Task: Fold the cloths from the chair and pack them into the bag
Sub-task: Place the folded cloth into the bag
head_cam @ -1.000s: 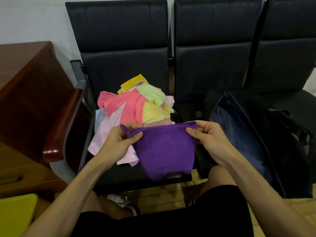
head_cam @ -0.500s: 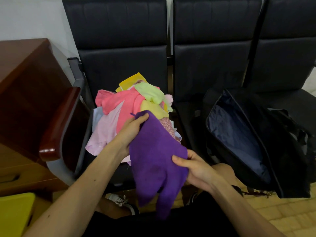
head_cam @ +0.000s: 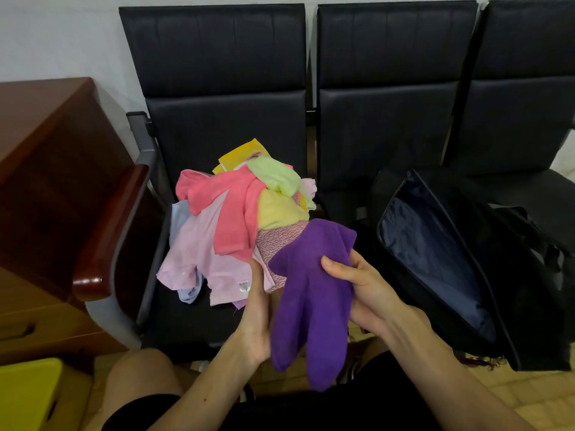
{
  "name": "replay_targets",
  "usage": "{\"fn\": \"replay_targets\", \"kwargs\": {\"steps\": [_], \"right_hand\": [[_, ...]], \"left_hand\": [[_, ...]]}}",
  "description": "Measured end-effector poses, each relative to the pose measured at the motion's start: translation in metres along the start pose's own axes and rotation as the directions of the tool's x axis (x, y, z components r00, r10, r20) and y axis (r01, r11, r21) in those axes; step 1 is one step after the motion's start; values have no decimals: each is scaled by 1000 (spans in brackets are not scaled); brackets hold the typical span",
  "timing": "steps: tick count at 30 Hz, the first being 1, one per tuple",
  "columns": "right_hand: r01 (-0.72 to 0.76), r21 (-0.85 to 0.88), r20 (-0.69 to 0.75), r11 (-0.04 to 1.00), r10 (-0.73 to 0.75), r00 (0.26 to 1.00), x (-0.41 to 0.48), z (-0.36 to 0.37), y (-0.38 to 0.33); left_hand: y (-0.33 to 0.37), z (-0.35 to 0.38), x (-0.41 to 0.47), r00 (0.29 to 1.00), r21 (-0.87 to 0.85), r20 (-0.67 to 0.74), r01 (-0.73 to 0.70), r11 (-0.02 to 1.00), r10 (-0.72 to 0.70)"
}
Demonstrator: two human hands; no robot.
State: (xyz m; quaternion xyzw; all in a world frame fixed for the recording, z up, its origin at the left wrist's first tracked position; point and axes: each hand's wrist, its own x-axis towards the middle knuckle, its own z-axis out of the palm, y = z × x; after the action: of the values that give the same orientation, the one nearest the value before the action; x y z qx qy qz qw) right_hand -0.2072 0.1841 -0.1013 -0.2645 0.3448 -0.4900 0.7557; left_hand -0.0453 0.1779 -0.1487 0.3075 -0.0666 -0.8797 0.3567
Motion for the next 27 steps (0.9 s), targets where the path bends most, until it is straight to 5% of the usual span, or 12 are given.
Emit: {"fn": "replay_targets", "kwargs": {"steps": [7, 13, 17, 22, 24, 27], "right_hand": [[-54, -195, -91, 979, 36, 995, -8, -8, -11], [-219, -323, -285, 920, 126, 950, 1, -31, -8], [-288, -321, -327, 902, 180, 928, 7, -42, -2], [-270, -336, -316, 902, 162, 935, 13, -46, -12], [-192, -382, -246, 904, 101, 964, 14, -37, -29], [108, -518, -70, 849, -168, 983, 2, -9, -71]], "left_hand": [[20, -3, -1, 992, 227, 108, -82, 970, 58], [28, -14, 6, 923, 621, -100, -235, 748, 372], [35, -24, 6, 936, 570, -202, -128, 812, 289], [51, -19, 8, 976, 529, -91, -121, 840, 198], [63, -2, 6, 967, 627, -10, -192, 755, 254], [92, 33, -11, 858, 762, 232, -454, 462, 459]]}}
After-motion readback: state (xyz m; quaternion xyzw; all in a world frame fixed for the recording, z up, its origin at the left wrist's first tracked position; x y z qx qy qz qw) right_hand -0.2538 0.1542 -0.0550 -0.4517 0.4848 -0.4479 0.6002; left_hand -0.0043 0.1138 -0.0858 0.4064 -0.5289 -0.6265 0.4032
